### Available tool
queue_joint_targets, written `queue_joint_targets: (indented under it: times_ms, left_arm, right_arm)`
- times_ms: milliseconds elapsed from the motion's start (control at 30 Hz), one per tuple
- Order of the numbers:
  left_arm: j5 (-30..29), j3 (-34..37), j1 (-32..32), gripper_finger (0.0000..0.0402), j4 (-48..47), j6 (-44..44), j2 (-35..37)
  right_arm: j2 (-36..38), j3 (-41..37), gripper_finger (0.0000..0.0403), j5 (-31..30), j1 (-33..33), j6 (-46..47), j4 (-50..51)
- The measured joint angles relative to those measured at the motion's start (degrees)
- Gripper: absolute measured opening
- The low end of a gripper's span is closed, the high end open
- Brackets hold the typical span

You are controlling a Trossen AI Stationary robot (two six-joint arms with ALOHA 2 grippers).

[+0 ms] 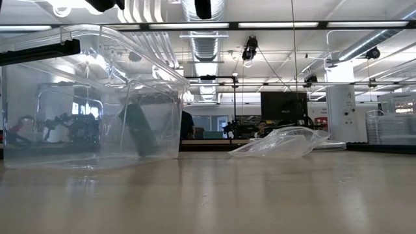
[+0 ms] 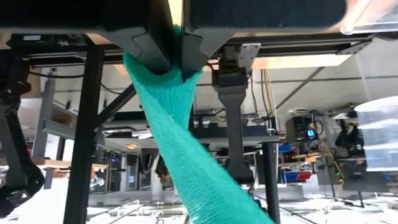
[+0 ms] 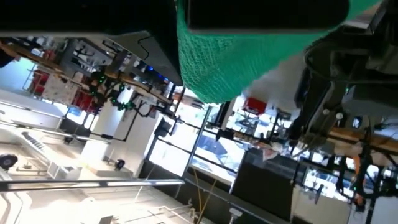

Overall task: Roll bandage
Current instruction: Roll the blue bandage

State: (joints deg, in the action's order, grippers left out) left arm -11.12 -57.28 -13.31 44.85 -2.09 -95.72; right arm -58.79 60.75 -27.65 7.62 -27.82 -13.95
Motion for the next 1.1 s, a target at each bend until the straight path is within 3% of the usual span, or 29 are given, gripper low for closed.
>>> queue_joint_targets:
  times_ms: [167, 533, 900, 1100]
  left_arm:
    - [-2.1, 0.0, 0.0, 0.0, -0.7, 0.7, 0.0]
    - [-9.0, 0.1, 0.1, 0.0, -3.0, 1.1, 0.0]
    - [-9.1, 0.1, 0.1, 0.0, -3.5, 1.1, 0.0]
    - [-12.4, 0.1, 0.8, 0.0, -3.9, 0.1, 0.0]
  right_arm:
    - [1.2, 0.0, 0.0, 1.1, 0.0, 1.8, 0.5]
    - [1.3, 0.0, 0.0, 10.9, 1.1, 7.1, -0.1]
    - [0.8, 3.2, 0.0, 11.5, 2.7, 7.0, 0.6]
    - [-1.0, 5.3, 0.0, 18.0, 4.8, 11.7, 1.7]
